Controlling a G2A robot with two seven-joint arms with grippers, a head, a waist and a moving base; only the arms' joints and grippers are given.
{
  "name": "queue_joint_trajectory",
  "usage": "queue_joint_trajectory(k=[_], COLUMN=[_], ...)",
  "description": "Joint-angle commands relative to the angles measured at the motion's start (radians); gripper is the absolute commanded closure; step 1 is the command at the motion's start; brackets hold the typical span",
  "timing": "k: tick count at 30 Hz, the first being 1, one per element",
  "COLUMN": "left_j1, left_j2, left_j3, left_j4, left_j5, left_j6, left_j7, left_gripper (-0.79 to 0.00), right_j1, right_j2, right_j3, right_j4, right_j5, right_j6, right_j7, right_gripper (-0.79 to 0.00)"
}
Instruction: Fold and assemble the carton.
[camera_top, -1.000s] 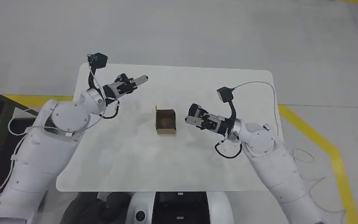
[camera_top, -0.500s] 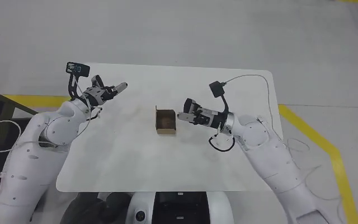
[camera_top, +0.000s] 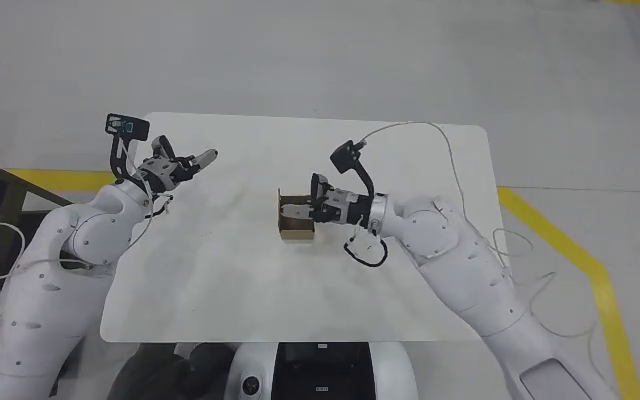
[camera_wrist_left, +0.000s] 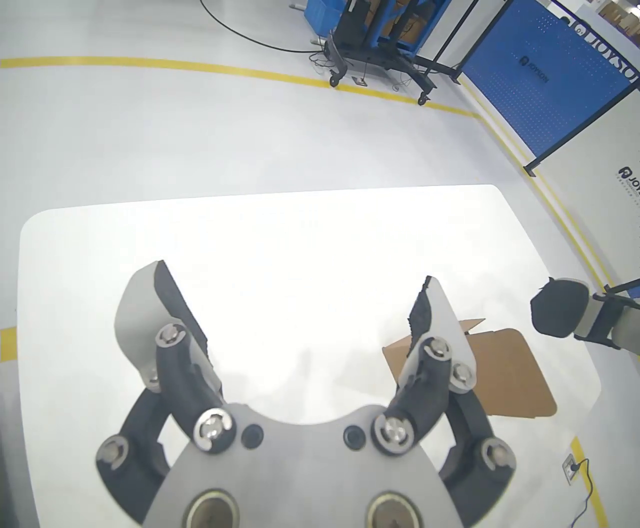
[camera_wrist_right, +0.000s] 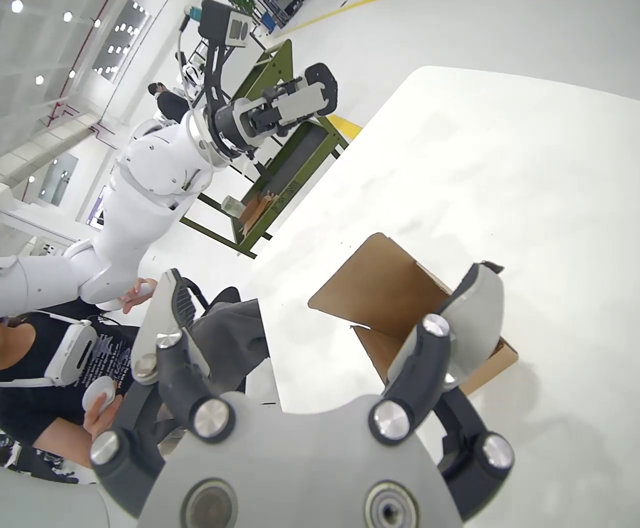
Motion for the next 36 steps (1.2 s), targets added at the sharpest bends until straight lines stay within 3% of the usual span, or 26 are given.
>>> queue_joint_trajectory(k=[1,10,13,21,25,31,34,36], left_j1=[0.000,0.000,0.000,0.000,0.000,0.000,0.000,0.000], left_j2=[0.000,0.000,0.000,0.000,0.000,0.000,0.000,0.000], left_j3=[0.000,0.000,0.000,0.000,0.000,0.000,0.000,0.000], left_j4=[0.000,0.000,0.000,0.000,0.000,0.000,0.000,0.000], left_j5=[0.000,0.000,0.000,0.000,0.000,0.000,0.000,0.000], left_j6=[0.000,0.000,0.000,0.000,0.000,0.000,0.000,0.000], left_j7=[0.000,0.000,0.000,0.000,0.000,0.000,0.000,0.000], left_gripper=[-0.785,-0.785,-0.785,-0.785,-0.785,-0.785,-0.785,-0.785], right_j1=[-0.001,0.000,0.018,0.157,0.223,0.315,0.339,0.351], right_j2=[0.000,0.000,0.007,0.000,-0.021,-0.065,-0.083,-0.094], right_j3=[0.001,0.001,0.002,-0.026,-0.073,-0.148,-0.181,-0.199], right_j4=[0.000,-0.002,-0.008,0.231,0.339,0.478,0.529,0.555], right_j5=[0.003,-0.007,-0.120,-0.263,-0.273,-0.319,-0.356,-0.387], right_j6=[-0.001,-0.002,-0.060,-0.364,-0.422,-0.429,-0.428,-0.417], right_j7=[0.001,0.001,0.020,0.015,-0.020,-0.090,-0.118,-0.141], right_gripper=[-0.785,-0.785,-0.785,-0.785,-0.785,-0.785,-0.597,-0.613])
